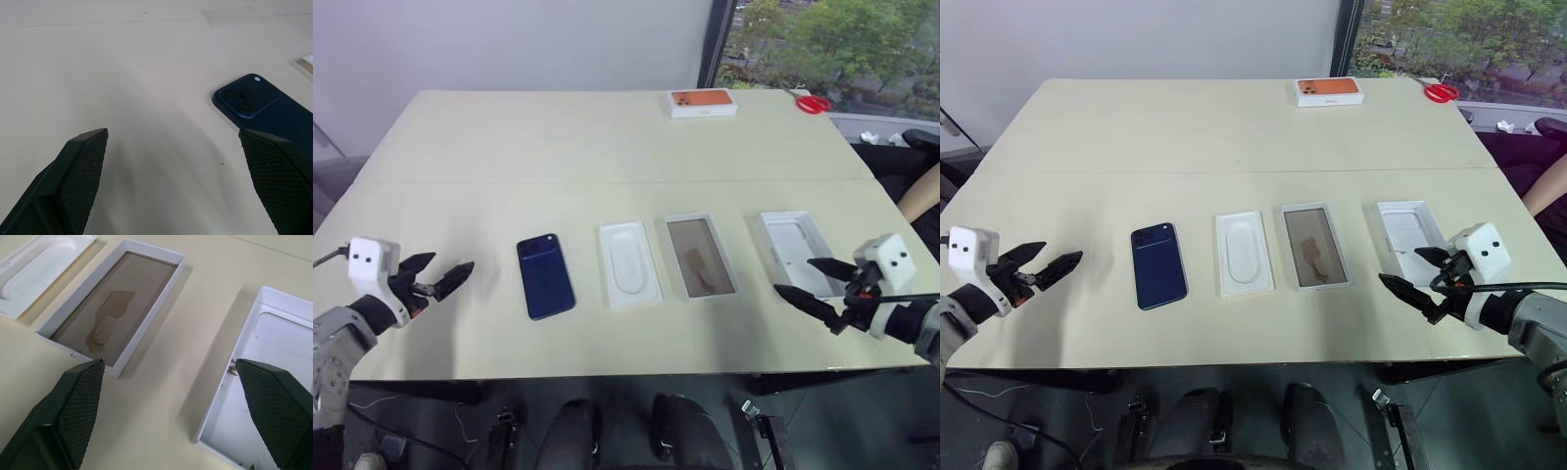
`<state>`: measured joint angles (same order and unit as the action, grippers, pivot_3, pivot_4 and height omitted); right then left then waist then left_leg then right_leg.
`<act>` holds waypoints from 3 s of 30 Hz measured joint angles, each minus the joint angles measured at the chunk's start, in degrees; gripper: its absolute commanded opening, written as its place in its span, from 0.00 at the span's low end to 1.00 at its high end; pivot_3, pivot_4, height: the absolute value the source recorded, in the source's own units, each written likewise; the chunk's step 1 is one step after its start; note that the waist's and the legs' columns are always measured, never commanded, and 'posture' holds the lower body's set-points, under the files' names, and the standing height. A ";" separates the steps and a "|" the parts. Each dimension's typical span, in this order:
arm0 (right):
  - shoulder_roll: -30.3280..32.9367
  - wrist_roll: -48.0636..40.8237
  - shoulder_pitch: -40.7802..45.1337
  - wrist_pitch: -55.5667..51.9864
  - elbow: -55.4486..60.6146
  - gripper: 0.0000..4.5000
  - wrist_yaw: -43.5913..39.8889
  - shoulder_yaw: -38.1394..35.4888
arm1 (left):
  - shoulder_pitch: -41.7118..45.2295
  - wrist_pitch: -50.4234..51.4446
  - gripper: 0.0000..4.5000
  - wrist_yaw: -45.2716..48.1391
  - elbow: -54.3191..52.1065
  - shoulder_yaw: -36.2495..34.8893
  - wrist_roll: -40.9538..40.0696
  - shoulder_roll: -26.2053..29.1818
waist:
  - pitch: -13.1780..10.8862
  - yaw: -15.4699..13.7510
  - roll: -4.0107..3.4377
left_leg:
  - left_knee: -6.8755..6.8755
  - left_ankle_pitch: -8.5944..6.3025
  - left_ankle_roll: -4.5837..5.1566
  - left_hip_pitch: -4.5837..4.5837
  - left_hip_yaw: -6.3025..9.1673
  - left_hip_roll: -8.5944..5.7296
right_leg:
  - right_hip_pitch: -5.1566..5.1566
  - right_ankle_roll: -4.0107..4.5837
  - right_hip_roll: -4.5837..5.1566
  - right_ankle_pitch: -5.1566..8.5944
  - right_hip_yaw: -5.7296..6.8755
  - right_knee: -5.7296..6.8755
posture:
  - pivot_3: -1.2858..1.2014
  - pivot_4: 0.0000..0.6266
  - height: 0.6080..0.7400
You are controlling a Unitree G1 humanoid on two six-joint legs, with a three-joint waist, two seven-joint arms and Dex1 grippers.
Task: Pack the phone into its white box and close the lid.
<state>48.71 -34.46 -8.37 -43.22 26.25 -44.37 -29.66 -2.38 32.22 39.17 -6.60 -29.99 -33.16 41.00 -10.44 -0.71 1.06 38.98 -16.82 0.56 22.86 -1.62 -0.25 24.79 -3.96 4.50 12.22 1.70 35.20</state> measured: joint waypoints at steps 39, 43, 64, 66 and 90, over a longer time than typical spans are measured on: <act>-8.11 -1.55 21.64 -2.30 8.74 1.00 9.59 23.95 | 34.11 54.87 1.00 -38.09 -11.49 13.68 -11.66 -30.83 | -0.02 -0.03 0.15 | 0.26 0.04 0.05 0.18 0.13 -0.10 | 0.01 -0.47 -0.53 -0.23 0.12 0.17 | 0.52 0.24 1.00; -8.68 -1.88 21.03 -2.60 9.91 1.00 10.33 24.68 | 37.52 59.78 1.00 -45.43 -7.95 10.53 -12.02 -33.70 | -0.01 0.00 0.14 | 0.26 0.05 0.04 0.10 0.17 -0.01 | -0.04 -0.46 -0.68 -0.23 0.07 0.19 | 0.52 0.24 1.00; -8.04 -2.20 18.75 -2.64 10.73 1.00 10.63 24.49 | 41.18 59.81 0.01 -73.34 6.09 0.70 -32.69 -44.18 | 0.01 -1.38 0.14 | 0.25 0.04 0.03 -0.09 0.17 -0.06 | -0.25 -0.41 -0.62 -0.20 0.05 0.13 | 0.52 0.24 1.00; -7.89 -1.93 18.74 -2.61 10.72 1.00 10.53 24.49 | 41.77 59.80 0.01 -74.56 6.31 -0.52 -34.09 -44.11 | 0.01 -1.46 0.14 | 0.25 0.04 0.03 -0.09 0.16 -0.06 | -0.25 -0.40 -0.62 -0.20 0.05 0.12 | 0.52 0.24 1.00; 3.90 2.75 6.84 0.23 9.31 1.00 3.46 12.45 | 45.94 42.46 0.01 -96.24 14.15 13.49 -65.42 -45.78 | 0.01 -1.94 0.18 | 0.28 0.03 0.07 -0.02 0.11 -0.51 | -0.33 -0.33 -0.03 -0.16 0.03 -0.04 | 0.52 0.24 1.00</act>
<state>52.61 -31.71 -1.53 -42.99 35.56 -40.91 -17.21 43.56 74.69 -57.07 7.55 -16.50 -98.58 -4.78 -10.42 -2.65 1.25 39.25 -16.79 0.62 22.85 -1.51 -0.76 24.46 -4.29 4.47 12.06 1.73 35.15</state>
